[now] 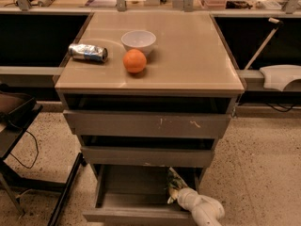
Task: Place green jalapeno chip bag into bottom drawer
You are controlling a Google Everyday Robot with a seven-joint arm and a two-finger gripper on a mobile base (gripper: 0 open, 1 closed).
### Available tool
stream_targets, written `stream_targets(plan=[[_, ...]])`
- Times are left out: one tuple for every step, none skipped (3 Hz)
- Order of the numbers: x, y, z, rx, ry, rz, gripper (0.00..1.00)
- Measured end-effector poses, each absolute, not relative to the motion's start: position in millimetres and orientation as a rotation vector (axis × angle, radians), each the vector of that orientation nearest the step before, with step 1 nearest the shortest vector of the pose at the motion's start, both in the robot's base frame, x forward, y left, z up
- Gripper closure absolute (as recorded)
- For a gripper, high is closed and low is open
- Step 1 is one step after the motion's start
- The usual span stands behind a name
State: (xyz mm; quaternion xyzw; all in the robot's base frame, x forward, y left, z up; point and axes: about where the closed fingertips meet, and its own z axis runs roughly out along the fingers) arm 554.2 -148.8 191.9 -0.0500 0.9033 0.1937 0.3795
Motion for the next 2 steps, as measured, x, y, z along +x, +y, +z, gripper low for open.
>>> stream_targets(plan=[[554.2, -148.7, 191.9, -0.128, 2.307, 0.495, 1.00], [555.1, -141.7, 180.5, -0.176, 2.323, 0.458, 1.00]])
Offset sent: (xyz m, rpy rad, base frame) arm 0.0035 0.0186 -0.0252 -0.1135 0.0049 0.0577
